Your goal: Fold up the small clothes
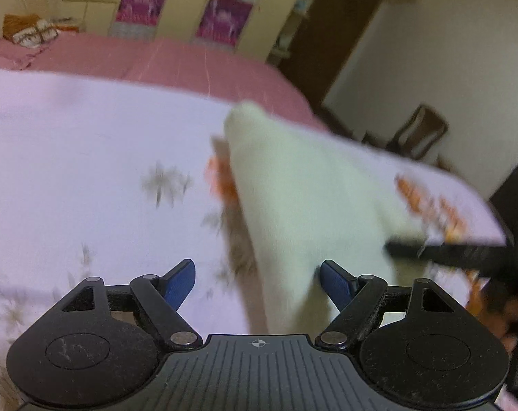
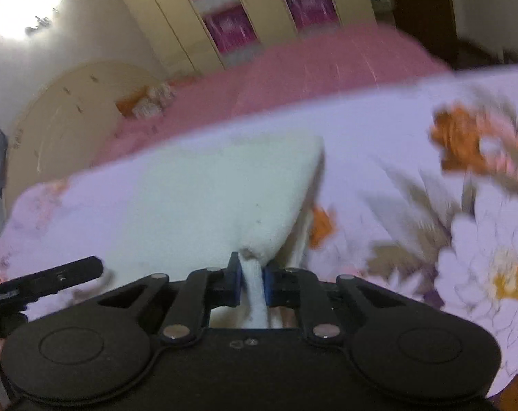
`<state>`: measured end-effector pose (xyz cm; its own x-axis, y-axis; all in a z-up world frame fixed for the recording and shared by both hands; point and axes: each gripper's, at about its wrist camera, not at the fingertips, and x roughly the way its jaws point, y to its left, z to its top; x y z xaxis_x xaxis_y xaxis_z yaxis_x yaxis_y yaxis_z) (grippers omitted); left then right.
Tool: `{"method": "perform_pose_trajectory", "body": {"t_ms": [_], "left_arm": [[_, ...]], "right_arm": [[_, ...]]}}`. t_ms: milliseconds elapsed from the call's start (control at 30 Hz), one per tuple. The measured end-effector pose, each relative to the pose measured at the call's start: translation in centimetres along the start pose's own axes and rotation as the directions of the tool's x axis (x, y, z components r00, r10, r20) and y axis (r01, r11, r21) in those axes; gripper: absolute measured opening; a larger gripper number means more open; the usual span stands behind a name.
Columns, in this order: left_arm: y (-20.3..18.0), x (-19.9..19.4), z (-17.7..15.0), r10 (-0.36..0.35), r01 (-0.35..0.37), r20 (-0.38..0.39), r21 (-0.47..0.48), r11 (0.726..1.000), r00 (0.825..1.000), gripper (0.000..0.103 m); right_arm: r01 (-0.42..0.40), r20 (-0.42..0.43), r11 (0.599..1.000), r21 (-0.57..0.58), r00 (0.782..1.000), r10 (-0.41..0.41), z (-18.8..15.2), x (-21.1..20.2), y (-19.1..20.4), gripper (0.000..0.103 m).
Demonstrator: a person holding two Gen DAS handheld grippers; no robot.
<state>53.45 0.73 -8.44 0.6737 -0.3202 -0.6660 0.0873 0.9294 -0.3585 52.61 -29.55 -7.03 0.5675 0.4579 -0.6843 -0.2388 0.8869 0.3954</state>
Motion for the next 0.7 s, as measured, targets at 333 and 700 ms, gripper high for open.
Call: {"method": "perform_pose_trajectory", "body": {"t_ms": [333,700], "left_arm": [[0.0,-2.3,-1.6,-0.028,0.027,0.044,0.015,1.0,0.999,0.079],[0.0,-4.5,-4.2,-0.004,0.003,0.006,0.128,0.992,1.0,0.079]], "right_arm": [[-0.108,0.004,0.99,0.085,0.994,0.108,-1.5,-0.8,-0.7,0.012],[-0.103,-0.038,0.991,0.091,0.994,0.107,-1.7,-0.8,-0.4,0.016]]}}
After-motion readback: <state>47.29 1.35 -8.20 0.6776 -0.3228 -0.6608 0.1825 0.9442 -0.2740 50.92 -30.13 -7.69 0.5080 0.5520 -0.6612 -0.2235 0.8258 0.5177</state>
